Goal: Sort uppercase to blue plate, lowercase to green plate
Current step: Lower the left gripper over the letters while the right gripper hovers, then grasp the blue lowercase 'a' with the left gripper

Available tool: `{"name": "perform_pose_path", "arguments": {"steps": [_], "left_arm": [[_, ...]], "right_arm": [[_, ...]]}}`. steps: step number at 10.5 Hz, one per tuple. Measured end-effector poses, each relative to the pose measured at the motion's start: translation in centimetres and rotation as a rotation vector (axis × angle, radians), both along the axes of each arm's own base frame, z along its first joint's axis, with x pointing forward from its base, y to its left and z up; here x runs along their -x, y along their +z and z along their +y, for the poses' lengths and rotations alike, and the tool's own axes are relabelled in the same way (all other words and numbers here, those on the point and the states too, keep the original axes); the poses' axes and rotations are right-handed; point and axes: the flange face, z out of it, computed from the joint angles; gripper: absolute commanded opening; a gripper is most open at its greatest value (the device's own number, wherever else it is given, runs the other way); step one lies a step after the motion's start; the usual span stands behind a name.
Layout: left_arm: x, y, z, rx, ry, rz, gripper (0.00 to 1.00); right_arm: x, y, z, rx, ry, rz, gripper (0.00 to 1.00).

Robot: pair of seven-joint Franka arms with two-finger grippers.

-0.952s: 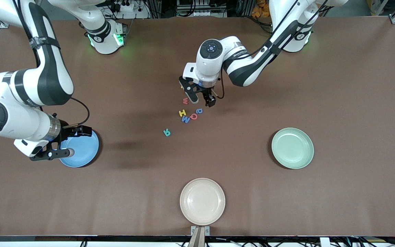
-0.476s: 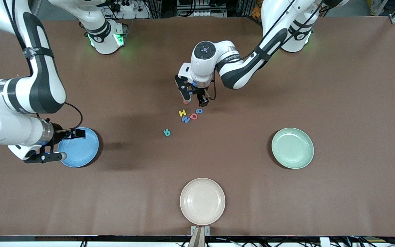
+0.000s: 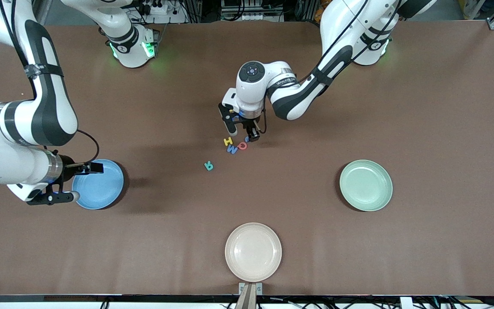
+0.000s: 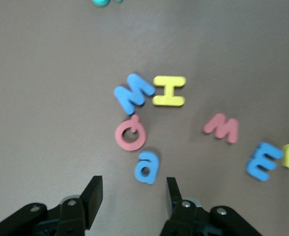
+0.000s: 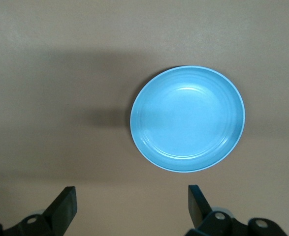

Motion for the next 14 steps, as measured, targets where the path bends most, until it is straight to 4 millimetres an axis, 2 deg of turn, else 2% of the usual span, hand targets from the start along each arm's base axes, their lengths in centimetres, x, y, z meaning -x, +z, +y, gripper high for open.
{"name": "perform_pose_path", "arguments": {"steps": [2, 6, 14], "left_arm": [[-0.4, -0.8, 0.1, 0.000, 0.002, 0.002, 0.60], [0.9, -2.5, -0.7, -0.025, -0.053, -0.005, 0.60], [1.5, -5.2, -1.0, -0.052, -0.065, 0.010, 0.59]], "right_arm": [[0.0, -0.4, 0.0, 0.000, 0.000, 0.006, 1.00], [-0.1, -1.0, 0.0, 0.000, 0.000, 0.016, 1.00], [0.0, -2.4, -0.1, 0.001, -0.001, 0.040, 1.00]]}}
